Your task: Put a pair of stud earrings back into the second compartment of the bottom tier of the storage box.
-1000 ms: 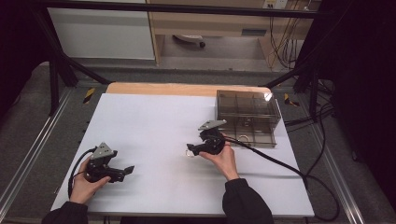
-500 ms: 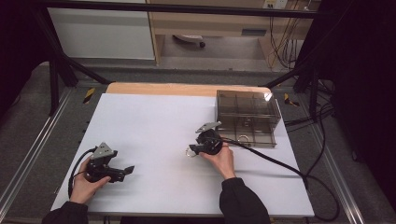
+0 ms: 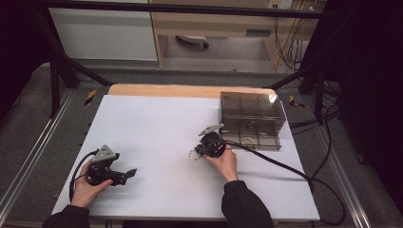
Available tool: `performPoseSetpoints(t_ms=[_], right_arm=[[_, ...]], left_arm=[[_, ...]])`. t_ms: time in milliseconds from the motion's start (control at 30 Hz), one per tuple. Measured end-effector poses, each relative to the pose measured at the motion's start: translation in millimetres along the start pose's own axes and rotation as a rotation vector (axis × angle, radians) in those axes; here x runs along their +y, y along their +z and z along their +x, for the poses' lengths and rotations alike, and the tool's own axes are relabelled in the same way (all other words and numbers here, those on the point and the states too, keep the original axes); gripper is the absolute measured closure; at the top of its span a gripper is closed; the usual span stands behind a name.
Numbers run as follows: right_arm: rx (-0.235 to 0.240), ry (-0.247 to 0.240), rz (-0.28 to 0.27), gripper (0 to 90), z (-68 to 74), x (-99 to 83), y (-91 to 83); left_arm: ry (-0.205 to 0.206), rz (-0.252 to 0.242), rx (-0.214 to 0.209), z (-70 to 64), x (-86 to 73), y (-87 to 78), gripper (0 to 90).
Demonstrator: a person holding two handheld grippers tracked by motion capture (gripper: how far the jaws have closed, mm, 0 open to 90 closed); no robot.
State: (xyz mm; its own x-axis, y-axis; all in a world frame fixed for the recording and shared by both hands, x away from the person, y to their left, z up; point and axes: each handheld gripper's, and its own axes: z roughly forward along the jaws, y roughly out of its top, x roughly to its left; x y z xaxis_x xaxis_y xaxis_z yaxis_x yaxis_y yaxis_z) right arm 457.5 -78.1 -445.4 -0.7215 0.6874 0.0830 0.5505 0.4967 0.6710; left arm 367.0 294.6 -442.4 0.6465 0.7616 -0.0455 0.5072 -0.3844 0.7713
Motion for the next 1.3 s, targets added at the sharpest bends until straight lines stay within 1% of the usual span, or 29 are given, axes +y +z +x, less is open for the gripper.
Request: performPoseSetpoints(t_ms=[133,233,333,433,533,667,700,1033,1300], right_arm=[[0.003,-0.008,0.005,83.9,-0.7,-0.1,0.3],[0.002,-0.002,0.009,85.5,-0.5,0.0,0.3],[-0.001,-0.005,0.01,86.2,-0.3,0.0,0.3],[-0.002,0.005,0.01,86.6,0.0,0.0,0.4],[-0.002,0.004,0.009,86.9,0.2,-0.2,0.2],[-0.001,0.024,0.008,87.0,0.7,0.2,-0.7],[-0.001,0.019,0.004,87.1,0.4,0.6,-1.3],[0.016,0.015,-0.017,87.1,1.7,5.6,-17.5],[0.014,0.013,-0.033,87.1,1.7,8.7,-32.7]], left_arm=[[-0.001,-0.001,0.0,0.2,0.0,0.0,3.8],[0.0,-0.001,0.0,0.1,0.1,-0.1,3.8],[0.0,0.0,0.0,0.0,0.2,0.0,3.8],[0.0,0.0,0.001,0.1,0.1,0.0,3.8],[0.001,-0.002,0.0,0.1,0.3,-0.3,3.8],[-0.005,-0.006,0.002,0.2,0.1,-0.4,3.8],[-0.004,-0.006,0.002,0.3,0.2,-0.5,3.8],[-0.002,-0.005,0.003,0.0,0.4,-0.5,3.8],[0.002,0.0,0.002,-0.2,0.4,-0.2,3.8]])
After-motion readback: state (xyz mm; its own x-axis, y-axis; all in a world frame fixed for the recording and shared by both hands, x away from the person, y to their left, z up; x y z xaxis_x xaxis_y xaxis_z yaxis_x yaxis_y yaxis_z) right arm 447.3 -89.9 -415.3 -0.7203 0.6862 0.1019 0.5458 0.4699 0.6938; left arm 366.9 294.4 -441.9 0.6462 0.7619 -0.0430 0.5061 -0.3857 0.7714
